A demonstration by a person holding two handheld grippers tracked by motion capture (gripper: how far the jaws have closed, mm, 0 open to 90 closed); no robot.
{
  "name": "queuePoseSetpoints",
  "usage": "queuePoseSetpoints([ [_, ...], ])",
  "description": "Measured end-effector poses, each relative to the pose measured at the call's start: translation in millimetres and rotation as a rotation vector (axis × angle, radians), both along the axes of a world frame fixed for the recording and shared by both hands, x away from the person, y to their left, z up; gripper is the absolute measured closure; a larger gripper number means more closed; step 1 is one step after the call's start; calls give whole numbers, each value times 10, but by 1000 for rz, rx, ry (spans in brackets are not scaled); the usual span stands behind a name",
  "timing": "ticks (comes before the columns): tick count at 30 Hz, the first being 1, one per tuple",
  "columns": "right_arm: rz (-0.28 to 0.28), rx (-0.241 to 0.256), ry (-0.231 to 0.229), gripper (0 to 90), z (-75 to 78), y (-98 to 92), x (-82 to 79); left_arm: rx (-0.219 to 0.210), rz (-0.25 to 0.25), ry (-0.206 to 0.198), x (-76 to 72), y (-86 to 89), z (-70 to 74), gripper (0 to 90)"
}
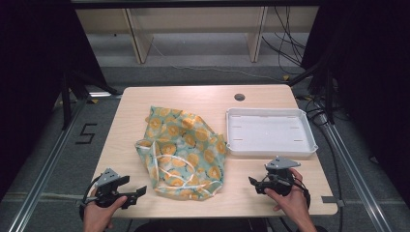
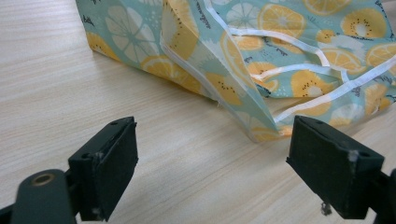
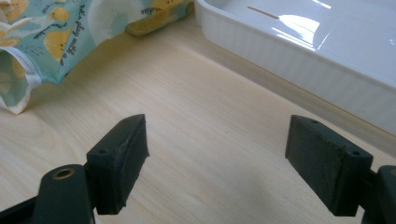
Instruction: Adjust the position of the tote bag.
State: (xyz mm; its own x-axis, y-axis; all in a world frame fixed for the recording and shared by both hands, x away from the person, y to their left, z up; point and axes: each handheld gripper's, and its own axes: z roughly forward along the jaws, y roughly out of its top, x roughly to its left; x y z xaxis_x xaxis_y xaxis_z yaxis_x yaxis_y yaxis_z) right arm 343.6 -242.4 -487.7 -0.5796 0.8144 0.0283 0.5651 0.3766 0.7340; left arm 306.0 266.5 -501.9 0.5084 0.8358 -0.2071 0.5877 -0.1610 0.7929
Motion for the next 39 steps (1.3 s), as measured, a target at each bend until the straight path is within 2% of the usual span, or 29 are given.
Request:
queuePoseSetpoints([
  [3,13,-9,-7,217,-16,-6,8,-1,4,0,2,1,2,151],
  [4,9,-3,18,212,-11,4,-4,-2,6,-2,3,2,0,152],
  [5,35,-10,13,211,-24,-3,13,-2,6,-2,3,2,0,152],
  [7,33,-7,23,212,-30,5,12,-3,7,0,3,5,4,152],
  [8,22,-6,1,210,-36,18,2,-7,14,0,4,4,1,152],
  [15,37,-13,7,205,-43,30,3,-9,21,-9,11,3,5,152],
  [17,36,-10,8,205,-42,37,0,2,21,-8,14,14,19,152],
  [20,43,-13,1,205,-43,33,2,-19,33,-22,28,12,31,152],
  [21,47,-5,36,205,-21,42,-4,-3,27,-18,33,24,44,152],
  [23,42,0,31,205,-27,50,-7,-19,31,-23,54,24,59,152],
  [24,42,-8,7,205,-39,55,-9,-23,39,-27,67,20,69,152],
  [26,35,2,11,205,-25,71,-17,-19,35,-36,99,25,89,153],
  [27,50,-4,2,205,-26,68,-8,-21,43,-40,121,24,107,153],
  [29,44,3,-1,206,-18,85,-20,-32,57,-51,176,20,149,153],
  [33,50,13,13,206,-11,119,-28,-14,54,-72,333,-26,246,153],
  [34,55,9,18,207,-7,134,-36,-5,51,-72,412,-53,281,153],
  [36,63,10,11,208,-10,145,-35,-5,53,-71,458,-71,296,158],
  [37,71,6,4,208,-16,142,-31,-6,62,-69,551,-96,319,161],
  [39,69,6,4,209,-15,143,-32,3,67,-69,595,-101,333,162],
])
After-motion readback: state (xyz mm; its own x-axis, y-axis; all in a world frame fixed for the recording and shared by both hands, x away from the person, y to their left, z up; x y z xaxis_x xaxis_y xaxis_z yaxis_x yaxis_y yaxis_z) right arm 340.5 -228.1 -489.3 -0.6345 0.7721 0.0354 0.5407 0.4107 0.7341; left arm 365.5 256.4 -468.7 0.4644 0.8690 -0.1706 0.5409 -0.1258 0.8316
